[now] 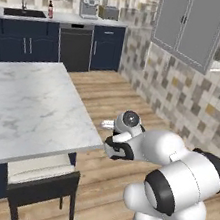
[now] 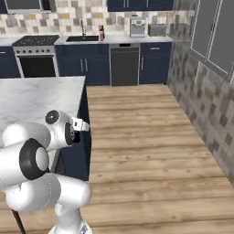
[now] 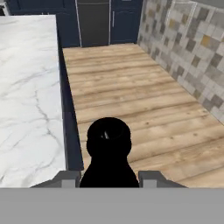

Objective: Place the large bottle from the dining counter next to the other large bottle outside the sink, and place the small bottle from the dining counter next to the other small bottle inside the sink.

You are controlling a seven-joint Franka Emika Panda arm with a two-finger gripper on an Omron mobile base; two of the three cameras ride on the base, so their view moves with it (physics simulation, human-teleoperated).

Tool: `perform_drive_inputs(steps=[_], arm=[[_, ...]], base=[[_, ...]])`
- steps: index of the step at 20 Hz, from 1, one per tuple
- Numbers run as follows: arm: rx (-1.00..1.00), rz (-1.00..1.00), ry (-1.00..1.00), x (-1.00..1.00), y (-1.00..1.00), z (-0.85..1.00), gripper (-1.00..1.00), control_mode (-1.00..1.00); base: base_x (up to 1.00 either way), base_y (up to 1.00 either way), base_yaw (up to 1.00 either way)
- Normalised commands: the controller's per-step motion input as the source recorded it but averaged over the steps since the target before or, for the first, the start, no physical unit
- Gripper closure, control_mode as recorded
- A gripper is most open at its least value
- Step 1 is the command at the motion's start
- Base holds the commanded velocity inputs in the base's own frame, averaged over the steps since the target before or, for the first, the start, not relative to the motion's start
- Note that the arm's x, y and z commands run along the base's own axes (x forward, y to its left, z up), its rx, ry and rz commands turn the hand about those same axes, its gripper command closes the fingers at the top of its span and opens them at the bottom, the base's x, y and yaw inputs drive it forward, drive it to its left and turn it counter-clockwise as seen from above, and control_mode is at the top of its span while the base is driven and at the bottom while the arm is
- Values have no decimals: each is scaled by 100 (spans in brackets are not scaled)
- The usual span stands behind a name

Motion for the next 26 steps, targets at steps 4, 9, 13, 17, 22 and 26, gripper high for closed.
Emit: perform_drive_inputs(steps=[4,9,13,17,22,26], arm=[[0,0,0,0,0,0,100,100],[0,0,0,0,0,0,100,100],[0,0,0,0,0,0,100,100],[0,0,0,0,0,0,100,100],[0,0,0,0,0,0,100,100],[0,0,0,0,0,0,100,100]], base=[[34,-76,0],[56,-69,0],[89,-50,6],[100,-31,17],[100,-6,22],[100,-3,23]])
